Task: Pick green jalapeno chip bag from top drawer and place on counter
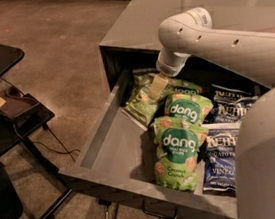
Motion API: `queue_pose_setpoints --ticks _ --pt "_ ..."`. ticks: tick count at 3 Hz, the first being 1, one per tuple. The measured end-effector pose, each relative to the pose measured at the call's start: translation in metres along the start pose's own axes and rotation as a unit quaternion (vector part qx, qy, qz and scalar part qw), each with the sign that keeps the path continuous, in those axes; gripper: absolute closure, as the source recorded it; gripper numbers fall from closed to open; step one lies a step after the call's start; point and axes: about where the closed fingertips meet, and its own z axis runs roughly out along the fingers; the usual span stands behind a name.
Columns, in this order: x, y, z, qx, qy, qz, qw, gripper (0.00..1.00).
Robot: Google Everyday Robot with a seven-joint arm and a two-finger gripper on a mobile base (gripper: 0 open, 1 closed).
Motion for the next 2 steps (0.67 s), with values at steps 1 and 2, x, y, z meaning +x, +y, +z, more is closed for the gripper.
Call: queue_pose_setpoints --ticks 1,2 --pt "0.0241 -0.014 0.0148 0.006 0.02 0.059 0.998 0.0" --pt "0.0244 -0.0128 0.0151 0.006 0.02 0.059 0.998 0.0"
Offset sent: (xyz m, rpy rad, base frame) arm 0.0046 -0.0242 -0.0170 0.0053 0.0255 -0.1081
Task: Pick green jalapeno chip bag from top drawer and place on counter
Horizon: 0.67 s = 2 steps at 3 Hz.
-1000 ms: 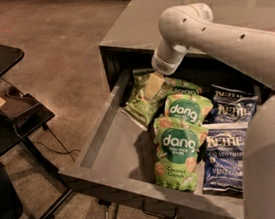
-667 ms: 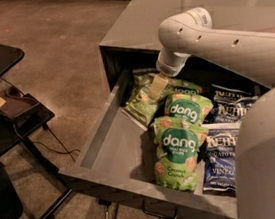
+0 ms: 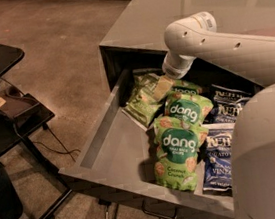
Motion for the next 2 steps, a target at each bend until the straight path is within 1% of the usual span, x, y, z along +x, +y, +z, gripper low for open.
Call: queue_pose_setpoints --ticks 1,2 --pt "0.004 0.003 0.015 -0.006 0.004 0.005 1.0 0.0" --pt "0.003 0.011 0.039 -0.024 0.0 0.006 0.9997 0.0"
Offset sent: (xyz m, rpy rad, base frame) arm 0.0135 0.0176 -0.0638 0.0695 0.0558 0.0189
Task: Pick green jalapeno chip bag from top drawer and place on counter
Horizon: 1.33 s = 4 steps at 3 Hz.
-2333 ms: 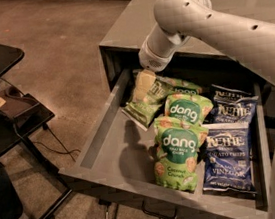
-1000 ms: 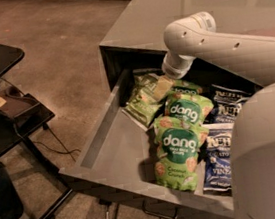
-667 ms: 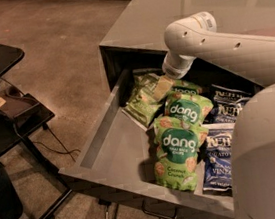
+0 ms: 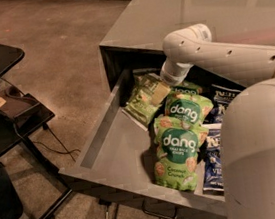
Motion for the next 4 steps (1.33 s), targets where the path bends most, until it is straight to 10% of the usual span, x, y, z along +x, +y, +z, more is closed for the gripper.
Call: queue_pose_setpoints --ticks 4 --pt "-0.026 0.04 0.009 0.0 -0.017 -0.048 0.9987 0.0"
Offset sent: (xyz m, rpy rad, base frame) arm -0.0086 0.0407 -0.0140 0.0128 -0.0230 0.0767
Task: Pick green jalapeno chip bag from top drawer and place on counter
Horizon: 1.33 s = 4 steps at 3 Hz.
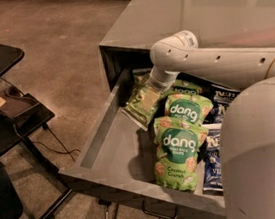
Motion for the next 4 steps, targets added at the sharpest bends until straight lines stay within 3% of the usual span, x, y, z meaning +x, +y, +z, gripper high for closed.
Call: queue_pose_setpoints --ticks 4 --pt "-0.007 -0.019 0.016 0.022 0.024 -0.007 0.9994 0.0"
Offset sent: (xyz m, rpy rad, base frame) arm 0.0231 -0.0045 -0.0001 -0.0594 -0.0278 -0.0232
